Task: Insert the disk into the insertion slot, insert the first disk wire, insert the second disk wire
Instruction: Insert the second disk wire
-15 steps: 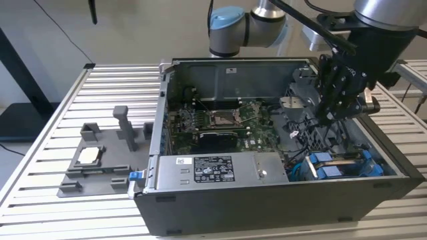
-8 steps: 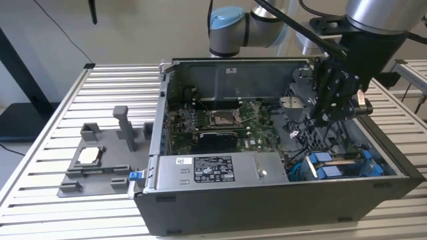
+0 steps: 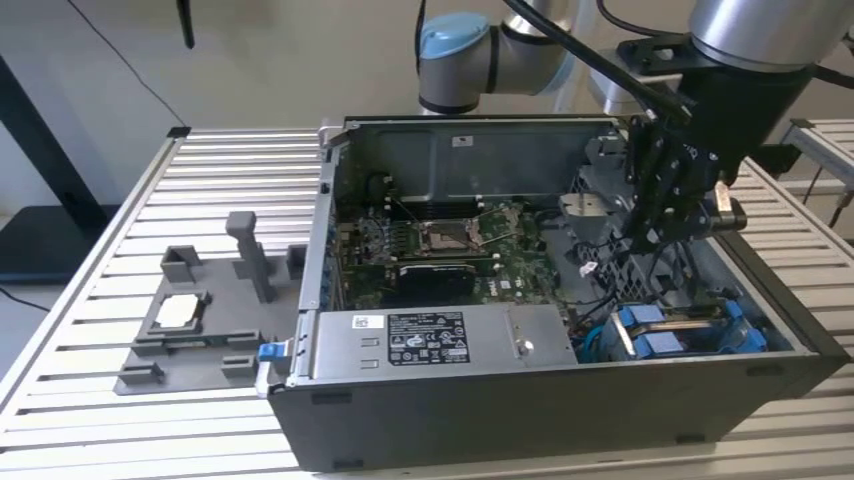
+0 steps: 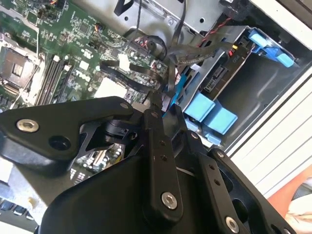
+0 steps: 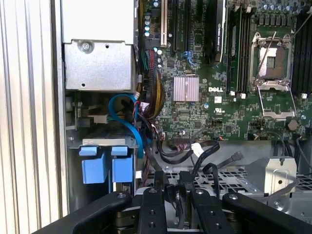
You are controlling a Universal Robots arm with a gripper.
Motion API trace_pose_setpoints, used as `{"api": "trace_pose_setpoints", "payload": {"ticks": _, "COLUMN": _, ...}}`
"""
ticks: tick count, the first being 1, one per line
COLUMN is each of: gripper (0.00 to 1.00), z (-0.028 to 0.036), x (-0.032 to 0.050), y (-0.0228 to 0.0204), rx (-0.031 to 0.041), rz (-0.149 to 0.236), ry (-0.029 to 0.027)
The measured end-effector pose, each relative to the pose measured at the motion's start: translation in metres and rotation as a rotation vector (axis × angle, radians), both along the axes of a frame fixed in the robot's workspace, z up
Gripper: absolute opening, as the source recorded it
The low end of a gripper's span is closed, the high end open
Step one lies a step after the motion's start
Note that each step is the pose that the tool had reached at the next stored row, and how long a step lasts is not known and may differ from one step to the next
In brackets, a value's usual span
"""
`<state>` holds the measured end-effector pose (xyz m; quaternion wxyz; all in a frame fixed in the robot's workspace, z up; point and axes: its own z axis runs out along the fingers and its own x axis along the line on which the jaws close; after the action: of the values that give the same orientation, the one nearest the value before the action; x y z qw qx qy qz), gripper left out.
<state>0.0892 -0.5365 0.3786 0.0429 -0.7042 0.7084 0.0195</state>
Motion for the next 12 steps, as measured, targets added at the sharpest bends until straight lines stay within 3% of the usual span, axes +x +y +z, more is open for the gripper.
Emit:
{"api": "trace_pose_setpoints", "payload": {"ticks": 8, "gripper": 0.27, "z": -0.0002, "x": -0.0001, "y": 0.0, "rx": 0.0001, "rz": 0.0, "ry": 0.0}}
{"api": "trace_pose_setpoints", "payload": {"ticks": 9, "gripper": 0.25, "z": -0.0002, "x": -0.0001, "y": 0.0, "rx": 0.0001, "rz": 0.0, "ry": 0.0}}
{"api": "trace_pose_setpoints", "payload": {"ticks": 10, "gripper": 0.15, "z": -0.0002, "x": -0.0001, "y": 0.0, "rx": 0.0001, "rz": 0.0, "ry": 0.0}}
{"api": "trace_pose_setpoints", "payload": {"ticks": 12, "gripper": 0.15, "z": -0.0002, "x": -0.0001, "y": 0.0, "rx": 0.0001, "rz": 0.0, "ry": 0.0}}
